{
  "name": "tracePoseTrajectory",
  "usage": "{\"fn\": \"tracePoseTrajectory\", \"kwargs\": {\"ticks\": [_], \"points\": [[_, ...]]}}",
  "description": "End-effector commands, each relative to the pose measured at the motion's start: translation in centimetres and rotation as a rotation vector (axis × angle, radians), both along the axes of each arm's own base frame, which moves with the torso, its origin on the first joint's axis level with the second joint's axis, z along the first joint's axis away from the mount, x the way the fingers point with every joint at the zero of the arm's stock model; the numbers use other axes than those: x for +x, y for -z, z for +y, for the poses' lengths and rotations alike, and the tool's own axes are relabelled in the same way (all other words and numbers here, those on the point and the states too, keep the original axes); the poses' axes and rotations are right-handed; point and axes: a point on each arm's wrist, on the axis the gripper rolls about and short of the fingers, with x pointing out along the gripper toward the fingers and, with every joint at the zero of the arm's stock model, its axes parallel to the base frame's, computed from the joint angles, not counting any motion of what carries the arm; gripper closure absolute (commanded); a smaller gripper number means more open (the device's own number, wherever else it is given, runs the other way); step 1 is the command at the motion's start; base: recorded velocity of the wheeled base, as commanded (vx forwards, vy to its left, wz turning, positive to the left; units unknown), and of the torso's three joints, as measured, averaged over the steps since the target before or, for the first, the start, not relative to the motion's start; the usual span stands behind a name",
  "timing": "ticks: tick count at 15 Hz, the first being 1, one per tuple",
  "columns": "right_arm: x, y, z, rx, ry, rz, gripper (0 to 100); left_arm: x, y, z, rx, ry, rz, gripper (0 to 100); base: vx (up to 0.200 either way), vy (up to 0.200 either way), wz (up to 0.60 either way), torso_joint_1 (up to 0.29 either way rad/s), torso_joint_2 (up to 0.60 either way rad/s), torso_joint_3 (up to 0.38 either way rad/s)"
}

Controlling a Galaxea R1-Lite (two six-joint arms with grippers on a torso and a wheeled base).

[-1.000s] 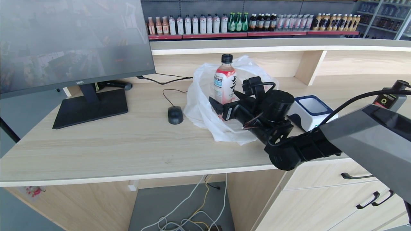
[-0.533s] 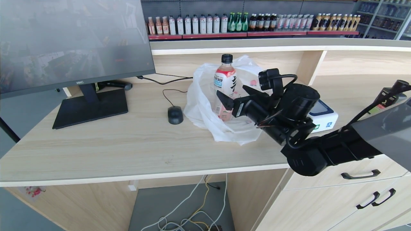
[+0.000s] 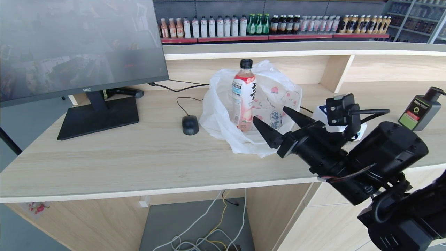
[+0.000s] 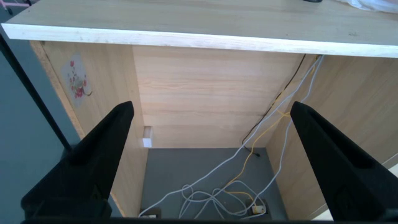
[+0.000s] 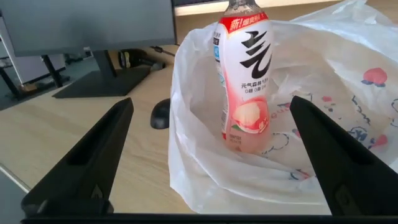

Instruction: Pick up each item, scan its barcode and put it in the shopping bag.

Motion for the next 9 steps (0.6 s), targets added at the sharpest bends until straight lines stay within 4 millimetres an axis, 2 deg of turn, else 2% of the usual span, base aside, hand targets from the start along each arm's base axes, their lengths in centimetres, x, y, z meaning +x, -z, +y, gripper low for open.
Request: {"fn": "tracePoseTrajectory", "kwargs": {"ticks": [1,4,8,9], "points": [[-1.5,-2.0,-0.3,0.043,-0.019,-0.058,0,0.0,0.0,0.0,0.0,-0.001,0.0,0,0.0,0.0,0.0,0.0,0.0,0.0],[-3.0,-1.2,-1.6,0.025,0.028,-0.014,0,0.0,0.0,0.0,0.0,0.001,0.0,0,0.0,0.0,0.0,0.0,0.0,0.0],[-3.2,-1.7,-1.7,0.037,0.027,-0.028,0,0.0,0.0,0.0,0.001,0.001,0.0,0,0.0,0.0,0.0,0.0,0.0,0.0],[-3.2,-1.8,-1.7,0.041,0.026,-0.031,0,0.0,0.0,0.0,0.003,0.001,0.0,0,-0.2,0.0,0.0,-0.002,0.0,0.002]]}}
